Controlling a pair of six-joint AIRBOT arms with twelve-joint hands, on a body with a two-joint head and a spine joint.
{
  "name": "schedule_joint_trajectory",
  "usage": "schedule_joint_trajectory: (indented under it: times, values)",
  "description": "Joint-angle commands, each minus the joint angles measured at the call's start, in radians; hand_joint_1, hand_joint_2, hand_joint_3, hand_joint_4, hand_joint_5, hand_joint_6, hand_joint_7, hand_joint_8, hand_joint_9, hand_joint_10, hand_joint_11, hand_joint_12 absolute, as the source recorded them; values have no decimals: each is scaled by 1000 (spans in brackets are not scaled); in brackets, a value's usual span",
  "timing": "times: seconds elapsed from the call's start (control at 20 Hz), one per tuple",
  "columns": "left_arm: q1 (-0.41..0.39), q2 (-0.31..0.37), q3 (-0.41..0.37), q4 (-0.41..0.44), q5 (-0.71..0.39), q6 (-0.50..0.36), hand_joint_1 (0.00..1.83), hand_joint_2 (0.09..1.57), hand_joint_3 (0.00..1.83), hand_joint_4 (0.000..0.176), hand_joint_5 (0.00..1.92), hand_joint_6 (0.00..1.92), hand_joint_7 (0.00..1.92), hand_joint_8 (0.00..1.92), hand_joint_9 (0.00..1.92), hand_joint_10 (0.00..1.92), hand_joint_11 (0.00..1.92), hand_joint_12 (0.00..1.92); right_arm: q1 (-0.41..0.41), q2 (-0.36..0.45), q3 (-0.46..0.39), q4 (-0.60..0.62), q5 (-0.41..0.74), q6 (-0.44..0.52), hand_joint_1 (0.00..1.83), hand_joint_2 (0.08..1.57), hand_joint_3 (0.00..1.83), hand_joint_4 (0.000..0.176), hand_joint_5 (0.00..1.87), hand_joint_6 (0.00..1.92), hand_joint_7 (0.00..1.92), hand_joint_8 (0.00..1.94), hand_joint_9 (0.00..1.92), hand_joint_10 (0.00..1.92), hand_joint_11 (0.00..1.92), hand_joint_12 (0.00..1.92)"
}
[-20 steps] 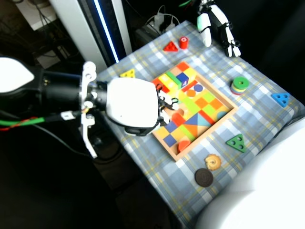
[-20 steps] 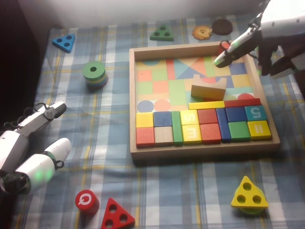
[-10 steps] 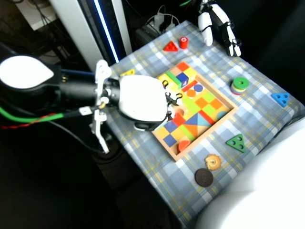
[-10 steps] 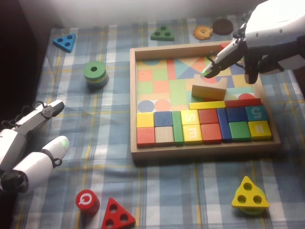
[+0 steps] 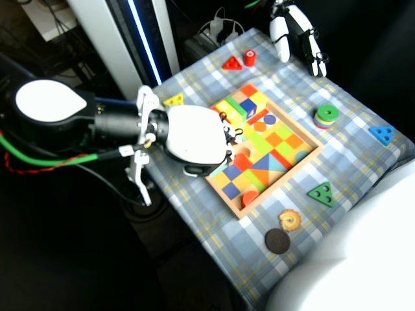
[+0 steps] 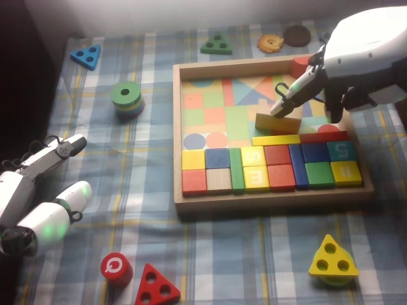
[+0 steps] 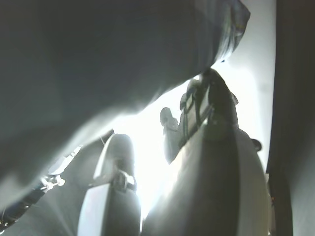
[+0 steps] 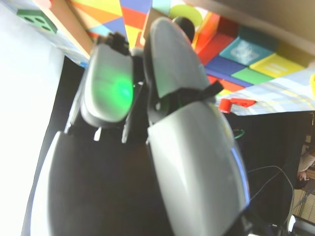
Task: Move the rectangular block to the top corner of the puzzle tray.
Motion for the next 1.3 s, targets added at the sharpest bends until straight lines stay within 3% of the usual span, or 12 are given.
schedule_joint_trajectory:
  times: [0.0,0.25,0.45,0.7,0.75,0.8,0.85,0.95,1.0,1.1,1.2,1.25]
  values:
    - [-9,5,-1,37,-107,-9,632,1386,1,76,386,0,192,2,152,1,0,261,3,-1,9,40,5,2,1630,1132,0,0,509,4,1380,1941,1541,1921,1579,1921]
    - [-9,5,-2,37,-105,-9,620,1392,1,64,382,0,195,0,149,1,0,229,1,8,24,20,-23,3,1596,1155,7,0,486,6,1326,1941,1511,1921,1524,1921]
    - [-9,5,-3,37,-104,-9,598,1388,0,88,375,1,186,0,124,0,0,169,1,15,36,13,-42,3,1608,1163,4,0,448,2,1261,1941,1438,1921,1484,1921]
    - [-10,5,-3,37,-101,-9,601,1387,0,56,386,2,193,2,128,3,0,158,1,14,65,6,-64,3,1625,1176,3,0,418,0,1237,1941,1404,1921,1460,1921]
    - [-10,5,-3,37,-101,-9,615,1387,0,81,372,0,182,1,122,0,0,146,1,14,70,5,-69,3,1580,1184,4,18,441,5,1190,1941,1351,1921,1426,1921]
    - [-10,5,-3,37,-101,-9,615,1387,0,81,372,0,182,1,122,0,0,146,1,14,75,5,-74,3,1580,1184,4,18,441,5,1190,1941,1351,1921,1426,1921]
    - [-10,5,-3,37,-100,-9,643,1383,0,66,378,2,186,2,127,2,0,151,1,14,83,4,-78,3,1551,1192,5,63,450,3,1155,1941,1308,1921,1387,1921]
    - [-10,5,-3,37,-100,-9,625,1386,0,65,378,1,187,1,132,3,0,169,1,14,90,-1,-84,3,1549,1193,5,64,442,0,1154,1941,1305,1921,1383,1921]
    - [-10,6,-3,37,-100,-9,617,1385,0,56,380,2,190,2,130,2,0,175,1,14,90,-4,-87,3,1548,1209,9,76,439,1,1176,1941,1328,1921,1393,1921]
    - [-10,6,-3,37,-100,-9,613,1384,0,62,378,1,193,3,133,3,0,177,3,14,89,-1,-87,3,1554,1209,7,76,438,1,1186,1941,1340,1921,1404,1921]
    - [-9,6,-5,36,-102,-9,614,1386,1,63,384,0,190,0,134,1,0,195,17,15,76,8,-87,2,1582,1201,1,98,472,5,1175,1941,1347,1921,1419,1921]
    - [-9,6,-5,36,-102,-9,614,1386,1,63,384,0,190,0,134,1,0,195,23,15,71,8,-87,2,1582,1201,1,98,472,5,1175,1941,1347,1921,1419,1921]
